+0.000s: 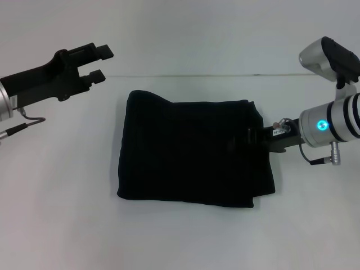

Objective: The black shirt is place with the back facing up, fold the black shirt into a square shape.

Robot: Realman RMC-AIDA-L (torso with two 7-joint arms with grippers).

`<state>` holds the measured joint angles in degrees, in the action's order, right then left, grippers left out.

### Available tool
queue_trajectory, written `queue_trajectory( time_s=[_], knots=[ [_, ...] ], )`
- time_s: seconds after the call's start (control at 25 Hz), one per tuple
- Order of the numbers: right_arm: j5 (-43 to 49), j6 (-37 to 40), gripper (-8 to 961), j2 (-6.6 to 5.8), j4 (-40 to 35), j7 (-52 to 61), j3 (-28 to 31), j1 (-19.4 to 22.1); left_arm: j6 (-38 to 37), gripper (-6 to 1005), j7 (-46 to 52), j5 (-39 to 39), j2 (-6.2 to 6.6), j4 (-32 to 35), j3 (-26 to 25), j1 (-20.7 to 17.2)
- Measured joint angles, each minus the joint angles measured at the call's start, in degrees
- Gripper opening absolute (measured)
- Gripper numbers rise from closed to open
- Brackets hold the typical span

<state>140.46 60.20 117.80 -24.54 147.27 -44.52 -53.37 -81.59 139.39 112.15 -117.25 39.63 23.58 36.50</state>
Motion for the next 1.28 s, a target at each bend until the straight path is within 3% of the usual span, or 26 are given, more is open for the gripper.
queue_trajectory(
  time_s=[0.28, 0.48, 0.72, 1.08, 1.28],
  knots=[
    [-0.3, -0.5, 398, 0.16, -0.5, -0.7, -0.2, -0.2, 0.5, 736, 0.0, 0.0, 0.18, -1.0, 0.0, 0.2],
    [-0.4, -0.1, 177, -0.01, -0.6, -0.7, -0.1, -0.3, 0.8, 736, -0.1, 0.0, 0.34, -1.1, 0.0, 0.3],
    [-2.1, 0.7, 50, -0.45, -0.9, -0.5, 0.0, 0.0, 1.1, 736, -0.2, 0.0, 0.44, -1.1, 0.0, 0.6],
    [-3.0, 4.6, 53, -1.0, -5.8, 0.5, -0.5, -0.1, 1.1, 736, -0.5, -0.2, 0.53, -1.1, -0.7, 0.4],
    [-2.9, 5.7, 55, -2.31, -8.2, 2.5, -3.3, -1.3, 1.1, 736, -0.6, -0.7, 0.53, -1.2, -0.8, 0.2]
  ],
)
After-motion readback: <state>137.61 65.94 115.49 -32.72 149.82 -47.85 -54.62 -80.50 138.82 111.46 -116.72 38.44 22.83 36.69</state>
